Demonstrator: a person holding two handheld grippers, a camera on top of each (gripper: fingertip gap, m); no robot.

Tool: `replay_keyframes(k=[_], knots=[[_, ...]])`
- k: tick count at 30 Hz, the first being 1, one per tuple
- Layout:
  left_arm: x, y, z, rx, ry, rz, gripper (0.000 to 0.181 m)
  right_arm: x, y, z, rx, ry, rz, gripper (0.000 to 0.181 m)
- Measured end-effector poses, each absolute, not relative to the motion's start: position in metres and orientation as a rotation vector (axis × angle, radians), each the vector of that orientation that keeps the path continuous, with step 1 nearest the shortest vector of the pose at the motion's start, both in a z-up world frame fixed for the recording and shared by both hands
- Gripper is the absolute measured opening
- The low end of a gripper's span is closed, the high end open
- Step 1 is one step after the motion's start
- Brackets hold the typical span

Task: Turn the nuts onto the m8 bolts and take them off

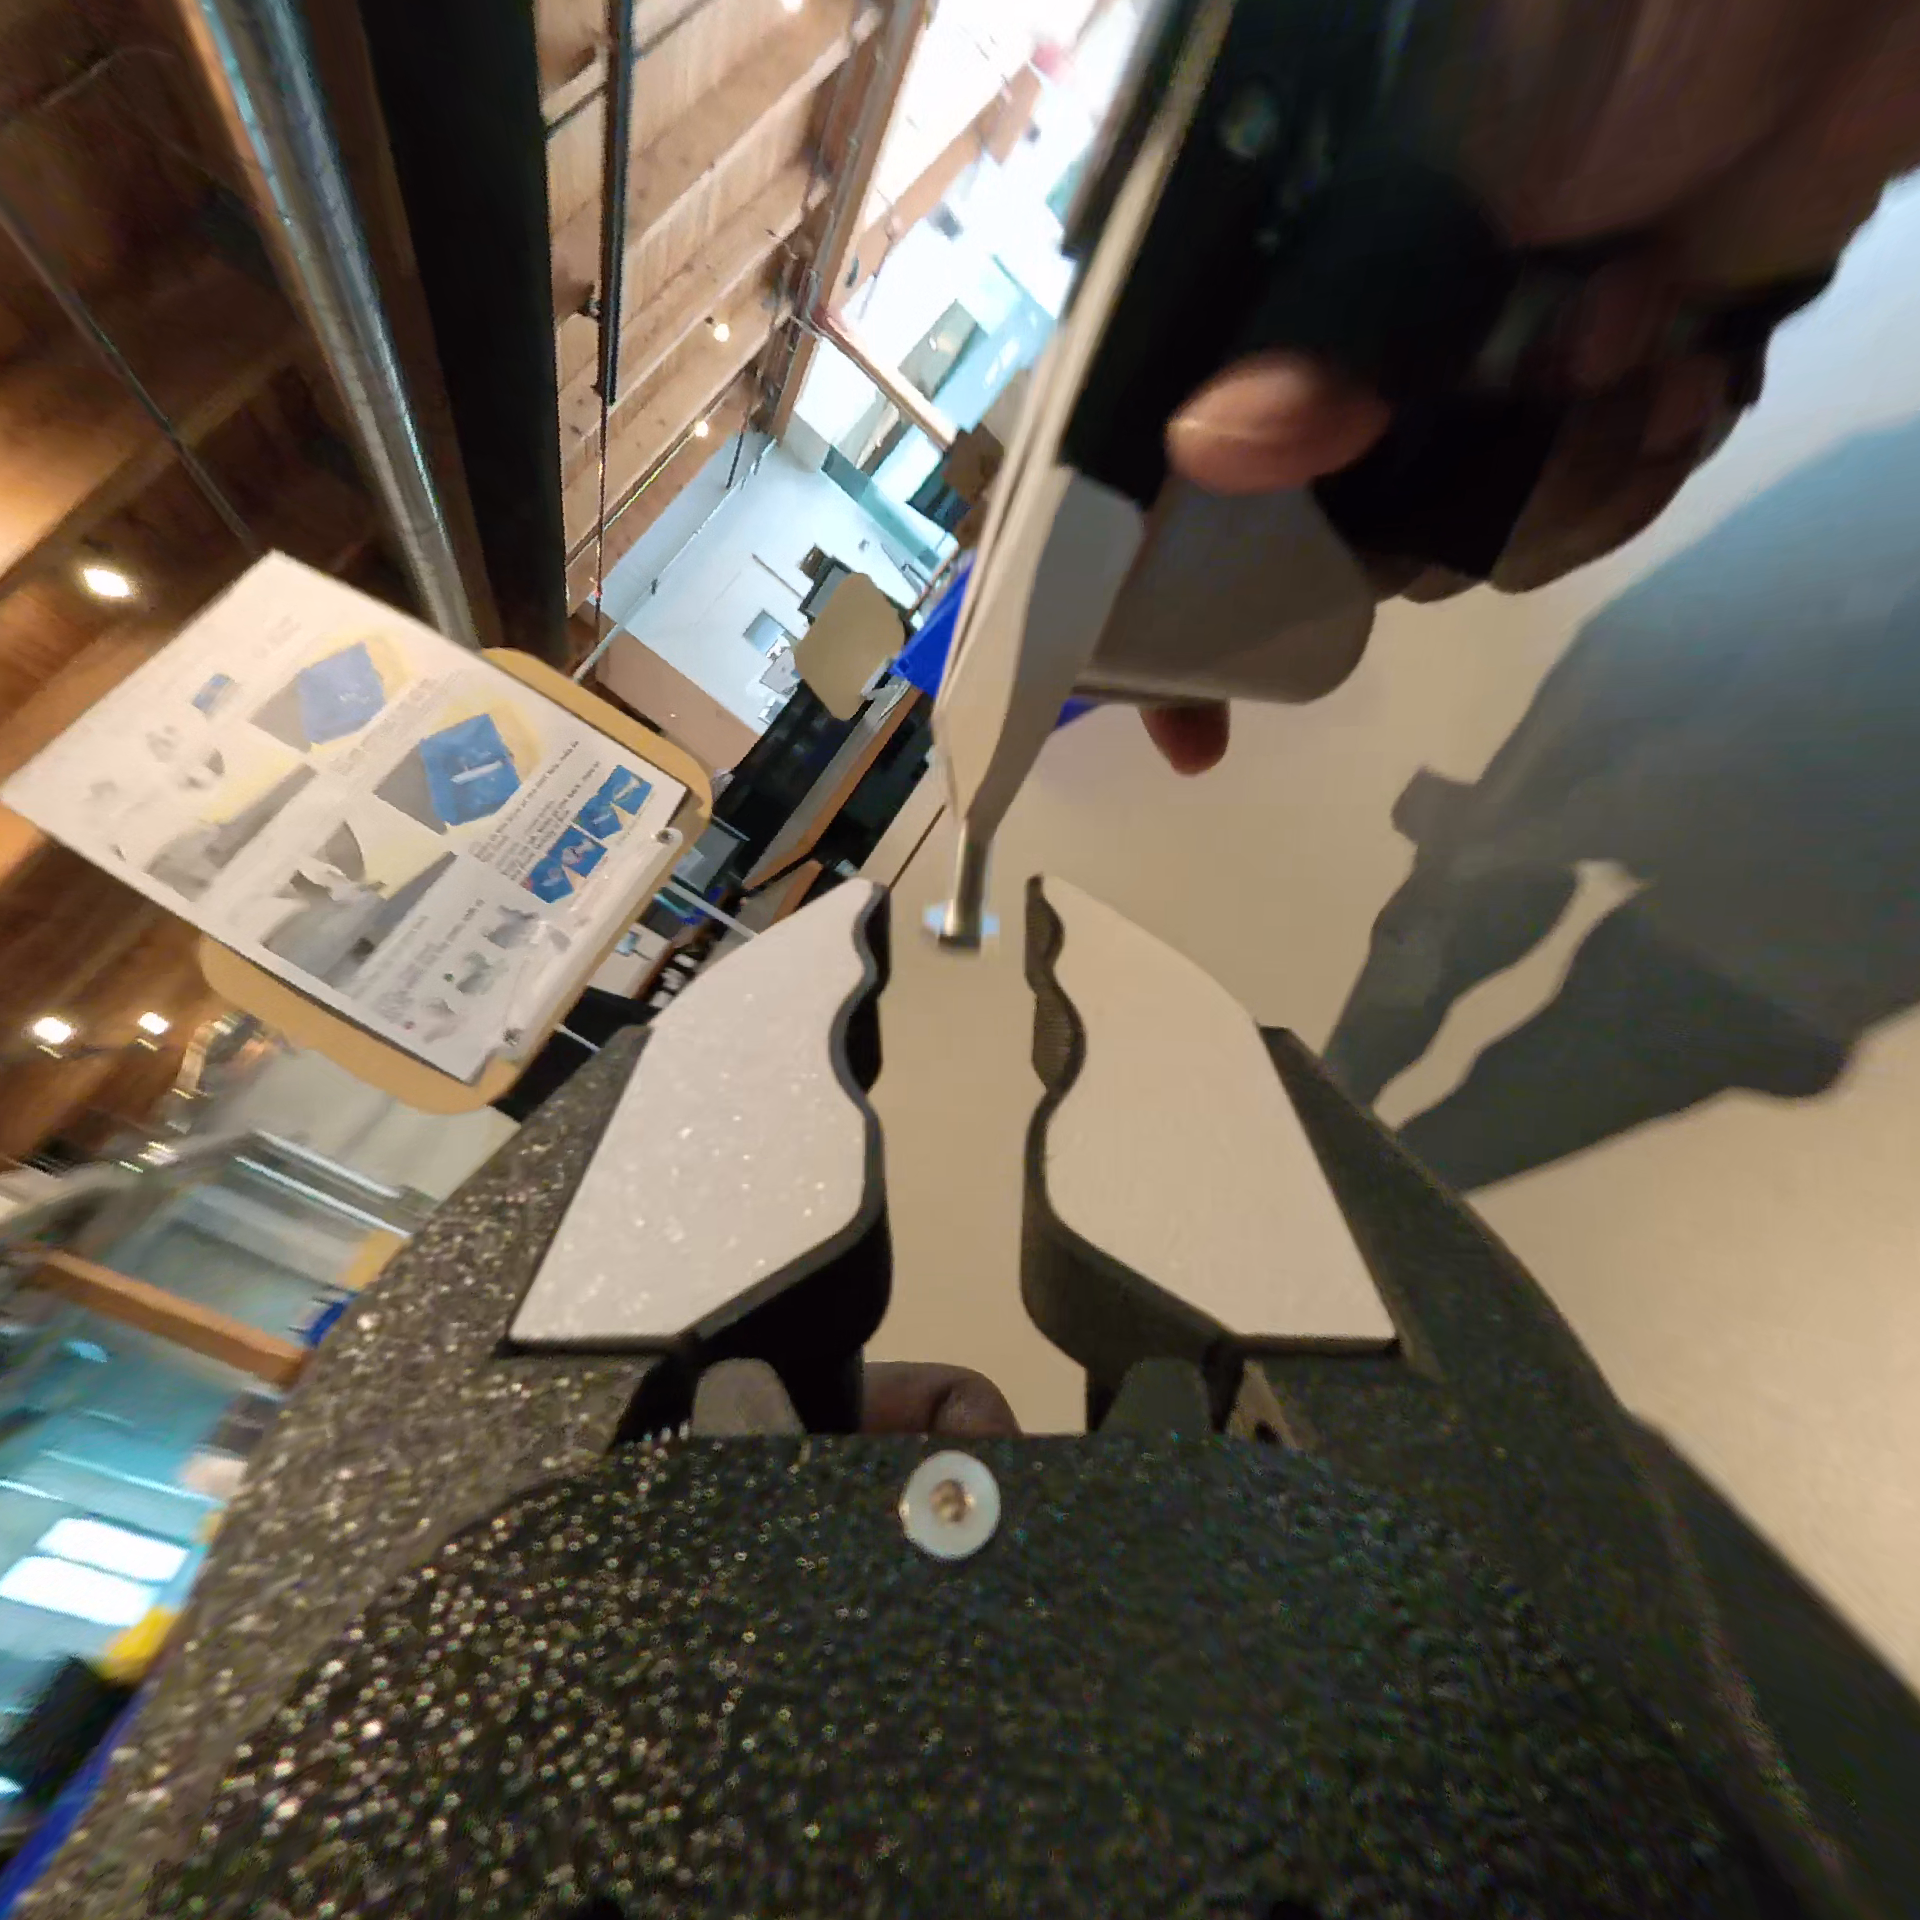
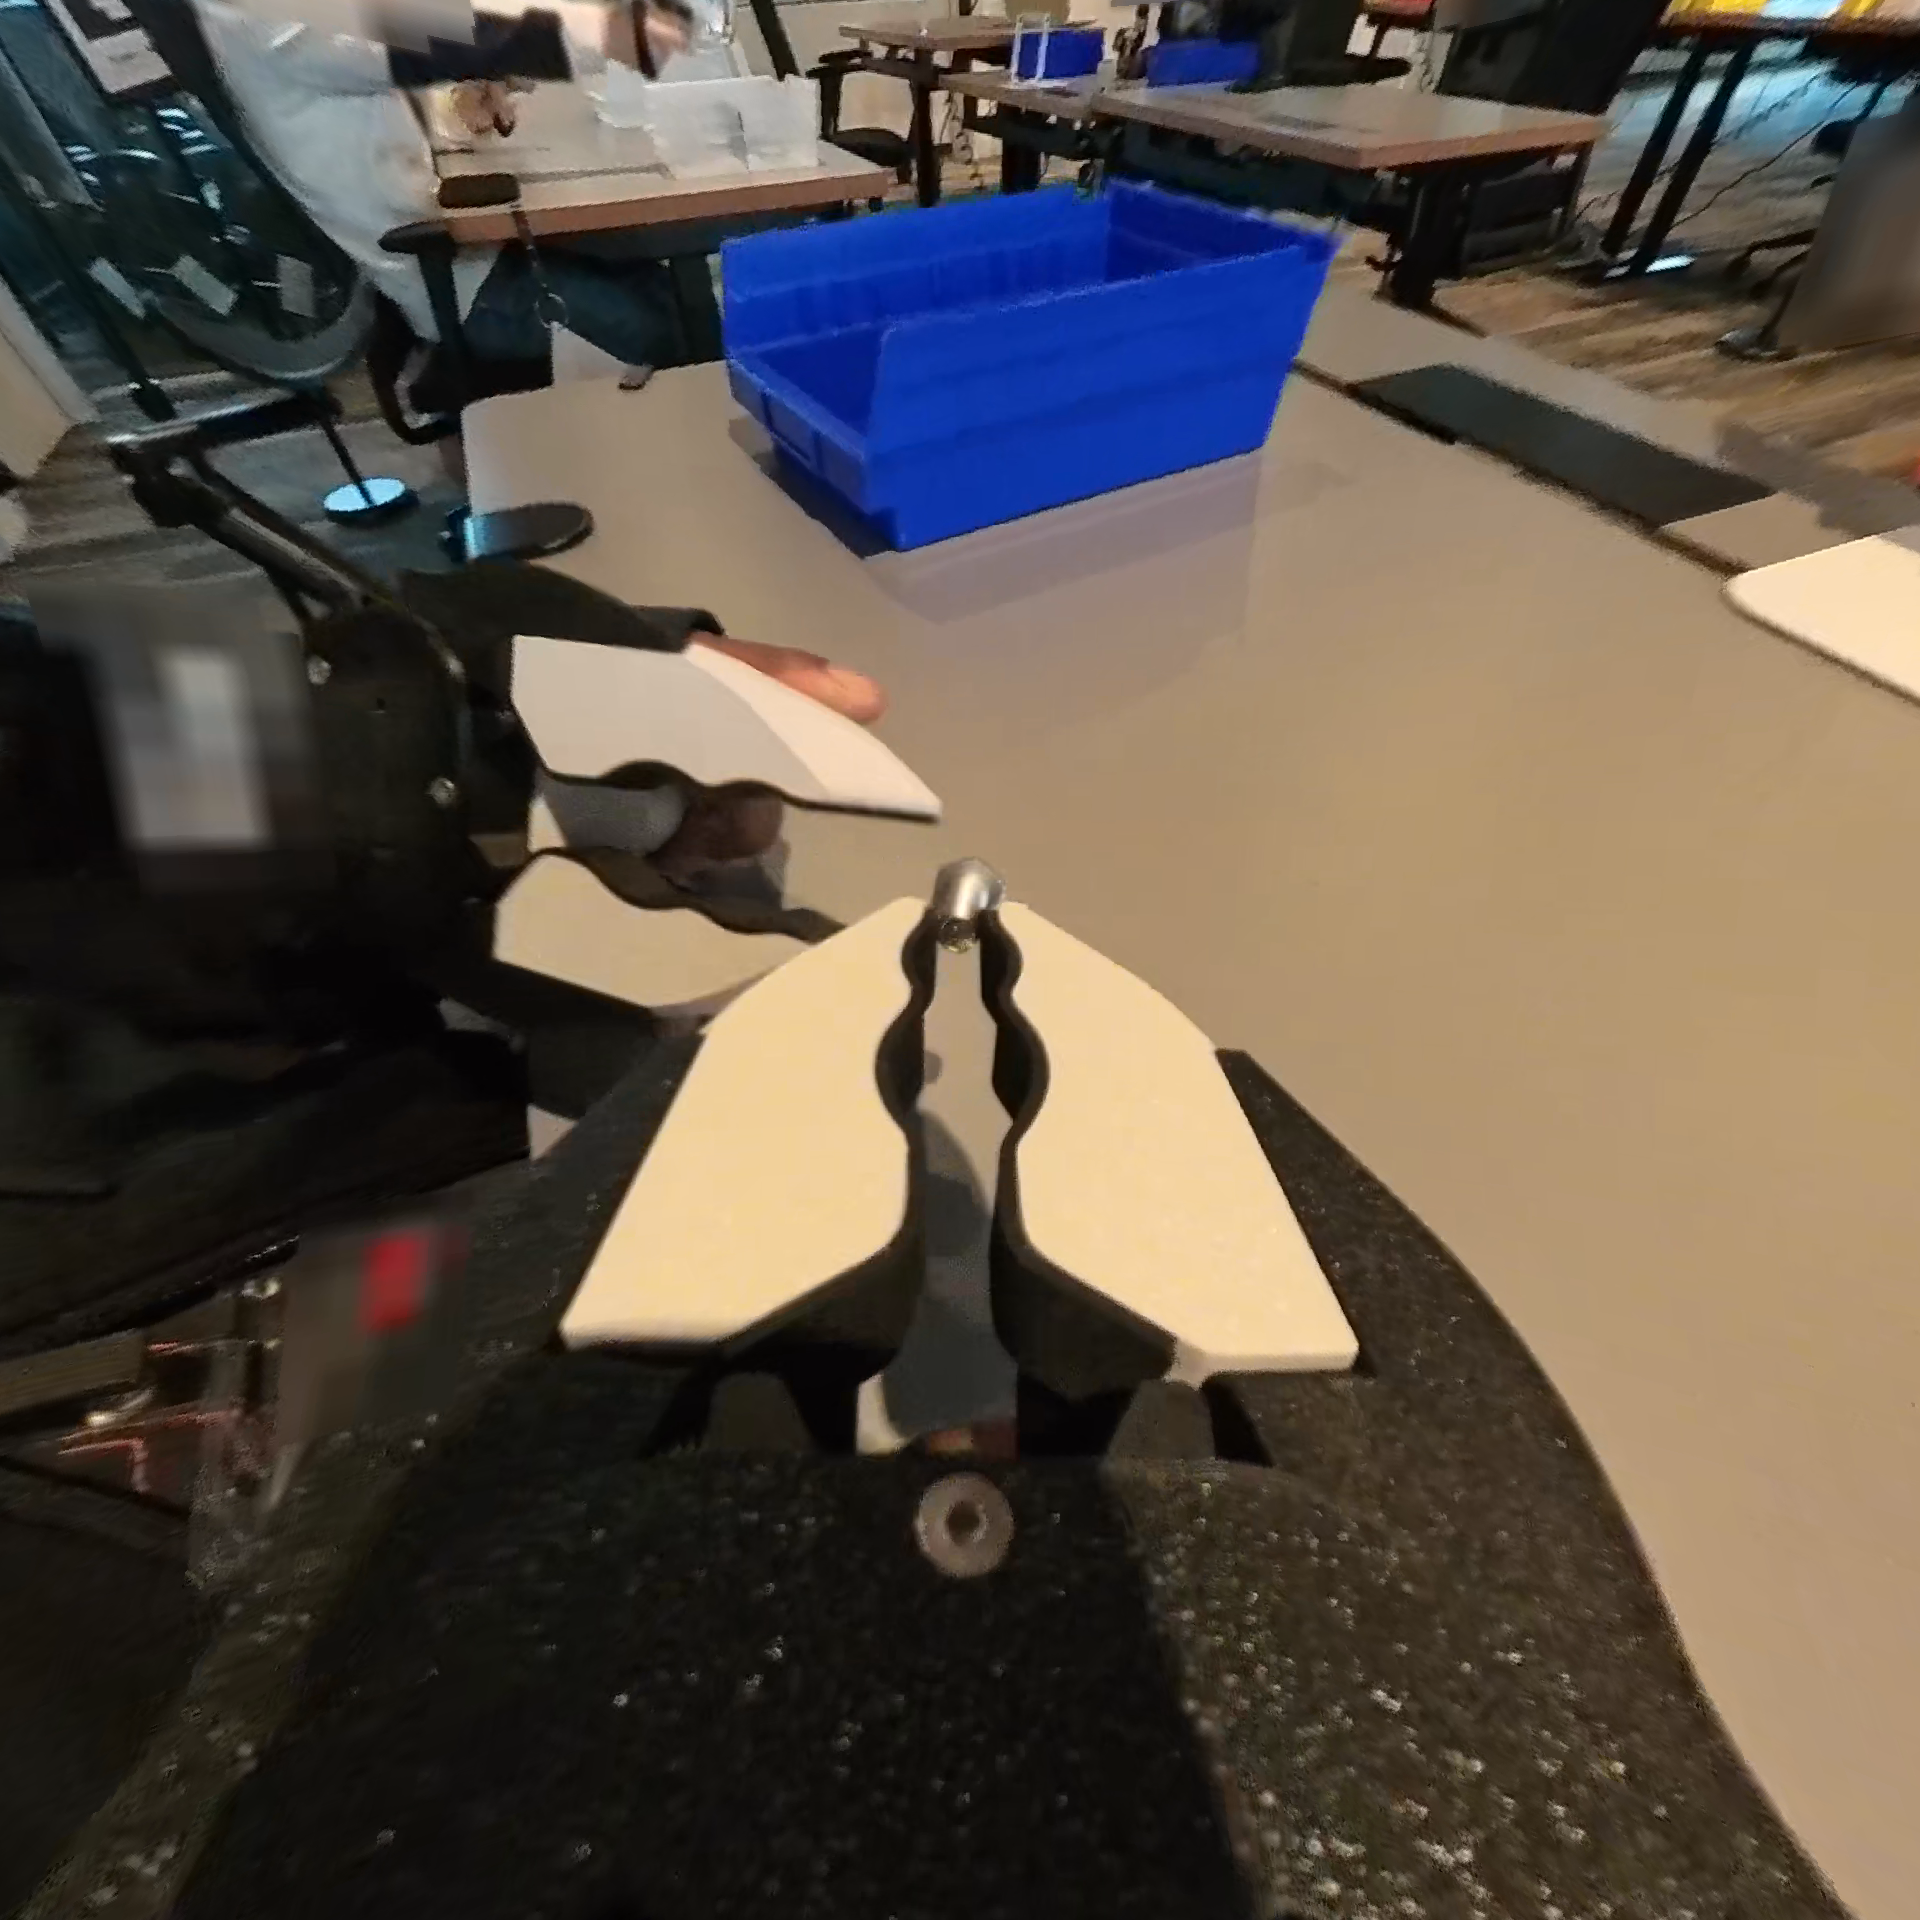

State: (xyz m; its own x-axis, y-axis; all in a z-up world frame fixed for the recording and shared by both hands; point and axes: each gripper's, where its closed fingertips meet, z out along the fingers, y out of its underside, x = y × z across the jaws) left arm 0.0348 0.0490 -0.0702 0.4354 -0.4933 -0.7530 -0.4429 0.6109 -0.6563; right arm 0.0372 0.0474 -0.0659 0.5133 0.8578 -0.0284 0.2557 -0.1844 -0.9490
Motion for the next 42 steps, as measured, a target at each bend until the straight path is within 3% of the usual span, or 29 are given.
replay_keyframes(k=[4,9,13,19,31,42], knots=[[0.029,0.052,-0.063,-1.016,1.103,-0.150,0.025,0.089,0.083,-0.034,-1.677,-0.859,0.490,0.008],[0.033,0.051,-0.069,-1.022,1.138,-0.119,0.022,0.252,0.192,0.025,-1.765,-0.589,0.049,0.008],[0.038,0.052,-0.075,-1.021,1.176,-0.082,0.020,0.372,0.275,0.006,-2.059,-0.353,0.031,0.008],[0.035,0.057,-0.074,-1.055,1.151,-0.120,0.018,0.433,0.314,-0.048,-2.335,-0.225,0.041,0.008],[0.034,0.053,-0.073,-1.043,1.147,-0.129,0.016,0.440,0.315,-0.070,-2.357,-0.220,-0.078,0.017],[-0.004,0.089,-0.054,-1.250,0.825,-0.272,0.023,0.333,0.212,0.017,-1.699,-0.222,0.109,0.033]])
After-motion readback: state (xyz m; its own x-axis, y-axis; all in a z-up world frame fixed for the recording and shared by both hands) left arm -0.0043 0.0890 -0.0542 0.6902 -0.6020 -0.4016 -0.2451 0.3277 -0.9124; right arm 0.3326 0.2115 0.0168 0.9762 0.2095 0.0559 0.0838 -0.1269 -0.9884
